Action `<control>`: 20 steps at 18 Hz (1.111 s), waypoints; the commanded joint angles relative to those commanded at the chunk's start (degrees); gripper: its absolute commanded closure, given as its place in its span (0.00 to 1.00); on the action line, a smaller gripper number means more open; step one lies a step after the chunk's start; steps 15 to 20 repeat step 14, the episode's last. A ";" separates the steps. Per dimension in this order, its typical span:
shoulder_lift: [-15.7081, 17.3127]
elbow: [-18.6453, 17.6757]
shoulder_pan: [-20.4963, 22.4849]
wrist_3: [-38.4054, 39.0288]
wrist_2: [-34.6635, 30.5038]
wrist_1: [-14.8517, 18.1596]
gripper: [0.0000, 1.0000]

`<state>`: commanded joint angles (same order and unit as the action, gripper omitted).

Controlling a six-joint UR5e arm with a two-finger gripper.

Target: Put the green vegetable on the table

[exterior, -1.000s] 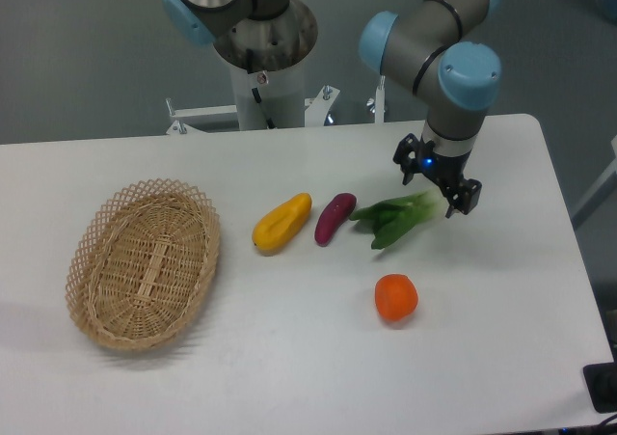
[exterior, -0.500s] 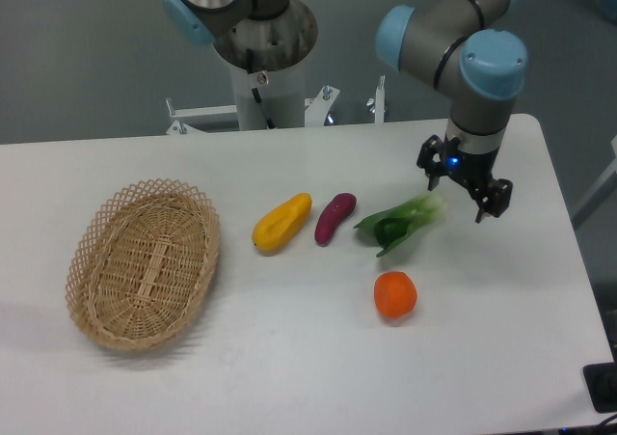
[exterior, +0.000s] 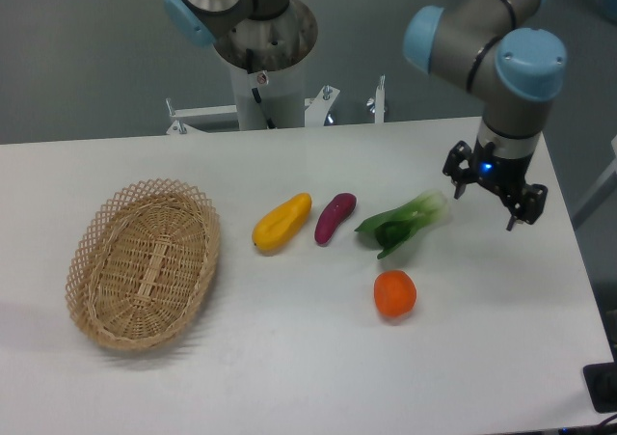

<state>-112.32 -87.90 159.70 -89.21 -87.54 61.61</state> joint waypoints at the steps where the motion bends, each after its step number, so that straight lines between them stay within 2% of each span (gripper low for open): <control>1: -0.44 0.70 0.00 0.00 0.00 0.00 0.00; 6: -2.82 3.08 -0.61 2.02 -0.09 0.18 0.00; 20: -2.91 3.00 -0.70 2.11 -0.18 0.18 0.00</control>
